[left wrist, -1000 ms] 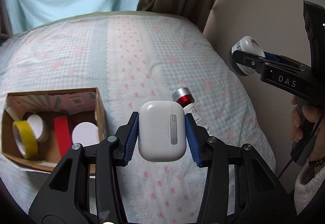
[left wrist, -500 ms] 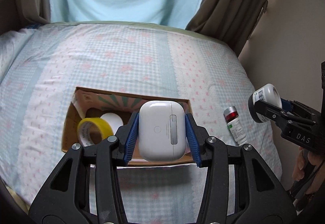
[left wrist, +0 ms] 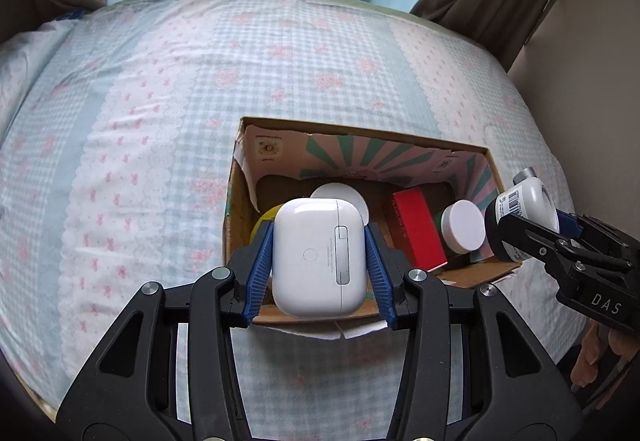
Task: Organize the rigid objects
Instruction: 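Carry the earbud case with the left tool while the right tool carries the white jar to the box, then open the left tool over the box while the right tool releases the white jar into it, then move both tools from the box toward the white pill bottle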
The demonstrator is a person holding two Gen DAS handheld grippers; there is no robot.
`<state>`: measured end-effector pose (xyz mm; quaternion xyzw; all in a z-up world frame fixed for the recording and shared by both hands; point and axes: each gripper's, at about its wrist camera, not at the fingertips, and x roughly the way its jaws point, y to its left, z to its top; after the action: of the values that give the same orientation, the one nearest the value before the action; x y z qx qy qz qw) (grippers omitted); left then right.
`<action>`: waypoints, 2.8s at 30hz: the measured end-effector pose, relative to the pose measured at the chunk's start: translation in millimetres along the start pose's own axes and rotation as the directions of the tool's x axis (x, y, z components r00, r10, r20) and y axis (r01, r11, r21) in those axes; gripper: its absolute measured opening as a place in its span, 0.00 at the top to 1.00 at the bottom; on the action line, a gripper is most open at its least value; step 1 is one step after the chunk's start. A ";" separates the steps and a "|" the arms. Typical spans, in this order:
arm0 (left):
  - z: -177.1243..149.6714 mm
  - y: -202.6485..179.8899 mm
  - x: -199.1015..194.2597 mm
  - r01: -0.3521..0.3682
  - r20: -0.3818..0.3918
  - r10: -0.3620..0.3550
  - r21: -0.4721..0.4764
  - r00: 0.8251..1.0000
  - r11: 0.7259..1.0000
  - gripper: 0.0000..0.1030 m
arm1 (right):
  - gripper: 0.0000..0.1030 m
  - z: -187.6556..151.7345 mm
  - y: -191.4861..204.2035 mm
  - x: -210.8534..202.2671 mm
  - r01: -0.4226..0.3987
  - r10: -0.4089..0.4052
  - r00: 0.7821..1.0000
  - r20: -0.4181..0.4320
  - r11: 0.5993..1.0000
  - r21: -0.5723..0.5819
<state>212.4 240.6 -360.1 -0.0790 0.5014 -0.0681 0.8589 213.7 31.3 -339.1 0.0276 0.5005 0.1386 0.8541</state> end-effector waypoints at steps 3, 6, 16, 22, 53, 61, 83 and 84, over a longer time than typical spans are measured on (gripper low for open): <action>-4.9 3.6 25.3 0.005 -0.036 -0.004 0.037 0.999 0.999 0.60 | 0.49 -8.5 9.6 25.8 0.002 -0.002 1.000 -0.025 1.000 0.011; -9.4 6.9 44.2 0.021 -0.057 -0.019 0.046 0.998 0.999 0.60 | 0.49 -17.8 15.8 49.1 0.012 -0.012 0.999 -0.050 1.000 -0.002; -13.9 9.2 71.8 0.044 -0.092 -0.038 0.064 0.995 0.997 0.60 | 0.49 -29.4 15.7 76.2 0.054 -0.053 0.995 -0.088 0.999 0.004; -13.4 9.6 72.3 0.032 -0.100 -0.025 0.068 0.995 0.997 0.60 | 0.49 -24.8 16.7 78.1 0.055 -0.055 0.995 -0.084 0.998 0.005; -7.7 -1.0 53.6 0.059 -0.100 -0.054 0.047 0.993 0.997 0.00 | 0.04 -31.4 12.2 71.1 0.064 -0.064 0.993 -0.096 0.998 -0.002; 1.4 -22.4 20.7 0.026 -0.090 -0.019 0.076 0.996 0.997 0.00 | 0.04 -28.2 1.7 36.4 0.039 -0.038 0.996 -0.077 0.999 0.010; 9.2 -222.3 -70.0 -0.013 -0.076 0.023 0.129 0.997 0.992 0.00 | 0.04 -43.0 -151.7 -144.1 0.060 -0.055 0.996 -0.075 0.996 0.059; 13.3 -235.6 -68.0 -0.010 -0.073 0.021 0.136 0.997 0.991 0.00 | 0.04 -43.3 -162.5 -149.7 0.074 -0.069 0.995 -0.076 0.995 0.066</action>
<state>181.8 24.3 -247.8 -0.0139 0.5279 -0.0983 0.8435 141.4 -168.2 -264.0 0.0338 0.5368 0.0918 0.8380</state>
